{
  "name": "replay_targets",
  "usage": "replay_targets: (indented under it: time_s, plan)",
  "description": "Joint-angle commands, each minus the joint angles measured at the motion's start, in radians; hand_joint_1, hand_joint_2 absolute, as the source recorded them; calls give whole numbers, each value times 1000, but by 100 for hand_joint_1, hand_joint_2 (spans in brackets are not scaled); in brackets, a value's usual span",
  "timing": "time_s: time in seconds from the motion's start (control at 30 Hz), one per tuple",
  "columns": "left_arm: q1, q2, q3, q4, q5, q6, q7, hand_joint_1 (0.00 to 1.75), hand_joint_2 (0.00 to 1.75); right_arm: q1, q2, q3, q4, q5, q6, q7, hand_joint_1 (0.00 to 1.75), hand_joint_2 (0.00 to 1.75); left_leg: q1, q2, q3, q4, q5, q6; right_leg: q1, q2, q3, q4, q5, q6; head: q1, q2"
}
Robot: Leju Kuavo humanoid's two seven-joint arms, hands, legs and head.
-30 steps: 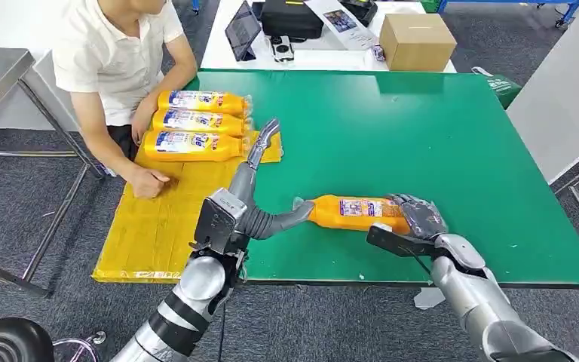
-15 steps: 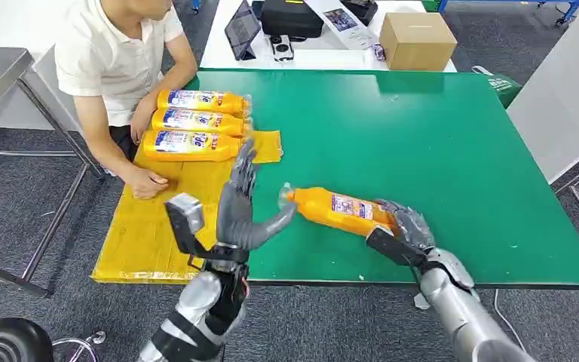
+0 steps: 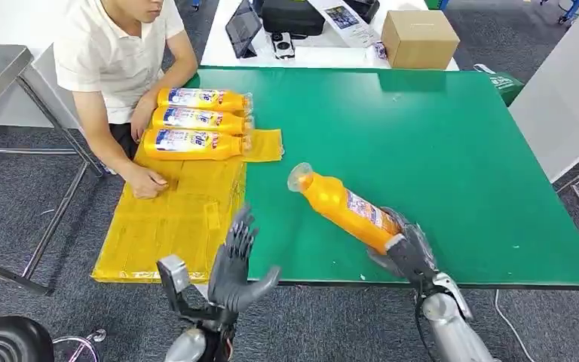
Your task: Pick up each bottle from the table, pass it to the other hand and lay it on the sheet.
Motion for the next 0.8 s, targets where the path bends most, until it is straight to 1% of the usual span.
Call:
replay_targets:
  time_s: [0.03,0.1,0.13,0.17,0.23,0.27,0.33,0.4,0.43,0.6,0.67,0.7,0.73,0.77,0.8]
  plan:
    - [79,79,-14,-108,-82,48,-11,0,175,75,96,-65,-145,-22,0,-13,175,175,3,4,4,-1,-1,-4,3,4,3,-1,0,-5,0,0]
    - [66,72,-10,-88,-70,39,11,0,175,70,112,-27,-153,-14,17,-17,175,175,2,2,1,0,0,-2,2,2,0,0,0,-2,0,0]
    - [64,71,-9,-84,-70,39,11,0,175,68,116,-23,-152,-11,14,-13,175,175,3,4,2,-1,-1,-3,3,4,1,0,1,-4,0,0]
    - [64,71,-9,-84,-70,39,11,0,175,68,116,-23,-152,-11,14,-13,175,175,3,3,2,0,0,-2,2,3,1,0,1,-3,0,0]
    - [50,71,-13,-59,-19,-24,54,0,175,61,105,33,-154,-6,51,-30,175,175,2,3,2,-1,0,-2,2,3,1,-1,1,-3,0,0]
    - [44,66,-13,-47,-20,-29,53,0,175,56,115,50,-156,-5,47,-28,175,175,2,3,2,-1,0,-2,2,3,1,-1,1,-2,0,0]
    - [20,63,-27,-19,-44,-51,59,0,175,41,116,121,-158,7,85,-32,175,175,2,3,2,-1,0,-2,1,3,1,0,1,-2,0,0]
    - [-4,44,-17,10,-48,-56,73,0,175,25,122,183,-164,16,98,-21,175,175,3,5,2,0,0,-3,2,5,1,-1,1,-3,0,0]
    - [-11,37,-12,22,-42,-54,89,0,175,20,114,214,-164,31,100,-16,175,175,2,5,2,-1,0,-2,2,4,1,0,1,-3,0,0]
    - [-15,35,-11,28,-41,-54,90,0,175,22,110,222,-164,33,93,-10,175,175,2,1,1,-1,1,-2,1,1,1,0,0,-2,0,0]
    - [-13,36,-10,24,-41,-54,90,0,175,22,106,224,-165,30,91,-10,175,175,2,2,3,-1,0,-2,2,2,2,-1,0,-3,0,0]
    - [-16,33,-8,28,-47,-41,97,0,175,18,91,247,-166,68,74,-15,175,175,4,3,4,0,0,-3,3,3,3,-1,0,-4,0,0]
    - [-24,25,-5,35,-44,-26,109,0,175,19,97,256,-164,65,74,-14,175,175,2,1,2,0,0,-1,1,1,1,-1,0,-2,0,0]
    - [-32,15,1,48,-1,-31,141,0,175,19,96,274,-162,60,76,-12,175,175,3,2,3,0,0,-2,2,2,2,-1,1,-3,0,0]
    - [-36,15,0,50,8,-36,141,0,175,18,96,283,-161,59,77,-15,175,175,2,3,2,0,0,-2,2,3,1,-1,1,-2,0,0]
